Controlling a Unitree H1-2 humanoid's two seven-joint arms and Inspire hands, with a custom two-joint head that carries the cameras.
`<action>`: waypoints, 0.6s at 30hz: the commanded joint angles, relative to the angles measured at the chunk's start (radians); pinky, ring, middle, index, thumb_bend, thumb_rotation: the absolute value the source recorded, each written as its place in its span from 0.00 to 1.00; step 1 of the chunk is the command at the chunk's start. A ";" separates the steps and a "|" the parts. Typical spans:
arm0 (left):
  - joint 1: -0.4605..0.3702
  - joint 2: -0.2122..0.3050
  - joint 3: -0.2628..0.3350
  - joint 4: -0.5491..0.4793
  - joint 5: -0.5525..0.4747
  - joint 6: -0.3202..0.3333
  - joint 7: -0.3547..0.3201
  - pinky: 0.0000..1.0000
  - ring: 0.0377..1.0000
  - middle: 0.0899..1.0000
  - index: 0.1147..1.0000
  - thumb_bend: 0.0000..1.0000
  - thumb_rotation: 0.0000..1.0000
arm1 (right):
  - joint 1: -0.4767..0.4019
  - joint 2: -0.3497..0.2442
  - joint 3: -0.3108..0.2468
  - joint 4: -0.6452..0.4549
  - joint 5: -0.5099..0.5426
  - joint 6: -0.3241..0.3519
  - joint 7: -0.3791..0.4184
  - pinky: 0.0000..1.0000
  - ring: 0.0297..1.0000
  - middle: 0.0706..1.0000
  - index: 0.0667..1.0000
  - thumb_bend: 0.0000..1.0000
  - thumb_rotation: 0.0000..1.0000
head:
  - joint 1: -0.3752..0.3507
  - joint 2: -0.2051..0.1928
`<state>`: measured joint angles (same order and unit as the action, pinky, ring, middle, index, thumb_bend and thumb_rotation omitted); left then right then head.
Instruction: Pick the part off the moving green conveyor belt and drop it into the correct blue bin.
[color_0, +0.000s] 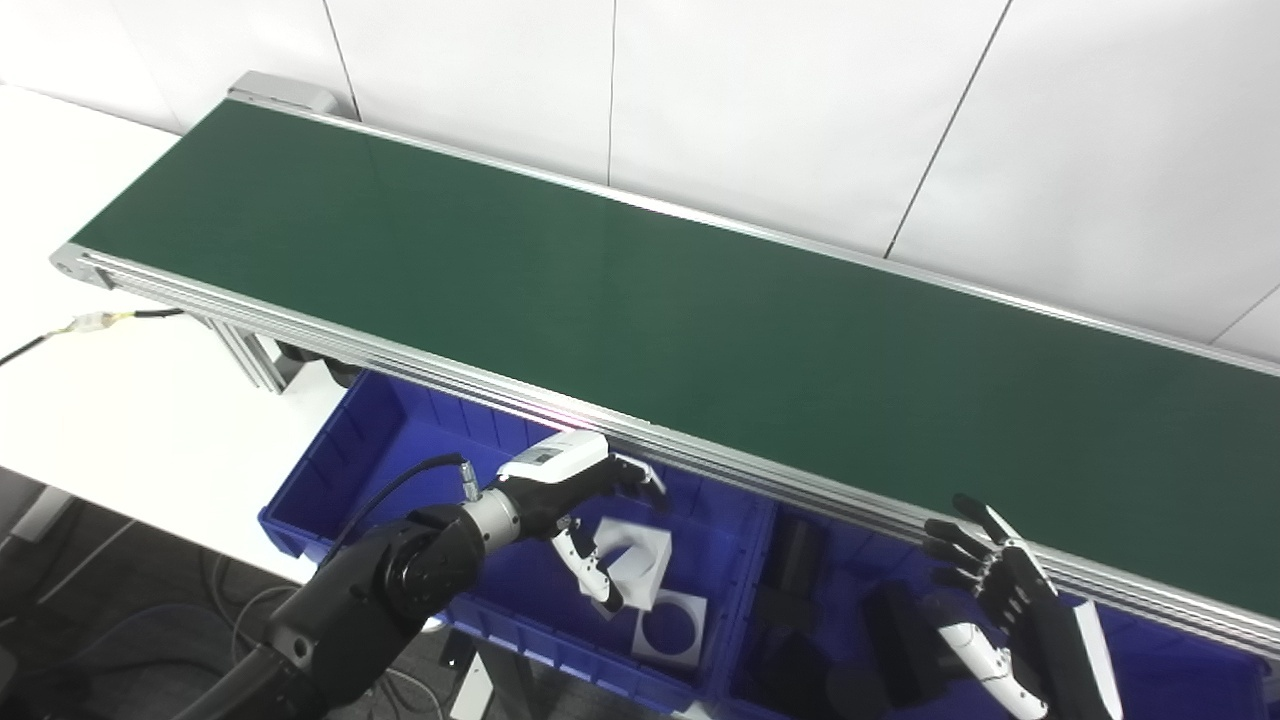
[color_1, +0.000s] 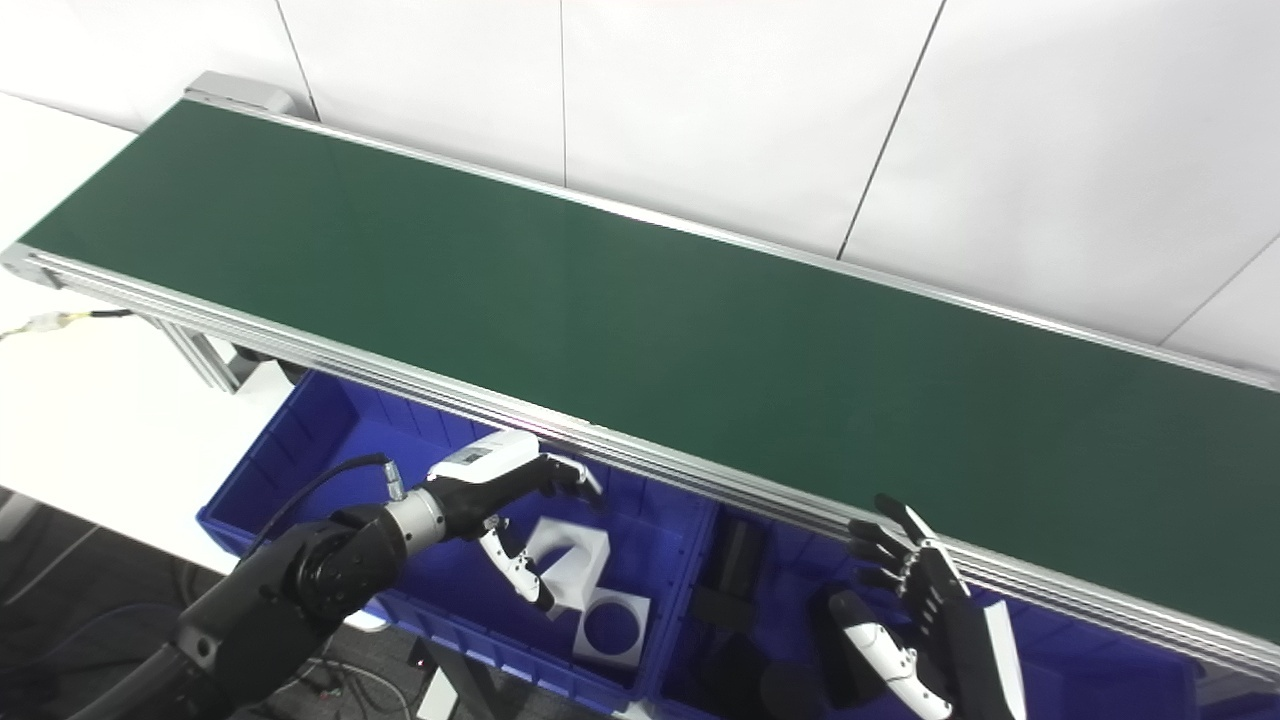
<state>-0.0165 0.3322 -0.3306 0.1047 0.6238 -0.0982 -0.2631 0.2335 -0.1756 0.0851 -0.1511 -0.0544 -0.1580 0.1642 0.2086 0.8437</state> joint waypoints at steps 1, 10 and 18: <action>-0.017 0.016 0.000 -0.044 0.004 0.025 -0.012 0.79 0.86 0.89 0.83 0.89 0.07 | -0.001 0.001 -0.004 -0.034 0.008 0.001 -0.003 0.67 0.74 0.75 0.85 0.69 0.57 | -0.002 0.001; -0.022 0.018 -0.010 -0.053 0.022 0.058 -0.019 0.82 0.91 0.97 0.92 1.00 0.14 | -0.007 0.001 -0.005 -0.020 0.015 -0.009 0.000 0.68 0.74 0.75 0.85 0.69 0.56 | -0.003 -0.007; -0.022 0.024 -0.002 -0.057 -0.018 0.046 -0.031 0.82 0.89 0.93 0.92 1.00 0.20 | -0.008 0.004 -0.002 -0.005 0.011 -0.021 -0.002 0.68 0.74 0.75 0.86 0.68 0.54 | -0.017 -0.024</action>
<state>-0.0164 0.3354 -0.3435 0.0784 0.6274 -0.0347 -0.2928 0.2352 -0.1748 0.0851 -0.1451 -0.0544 -0.1579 0.1640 0.1933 0.8207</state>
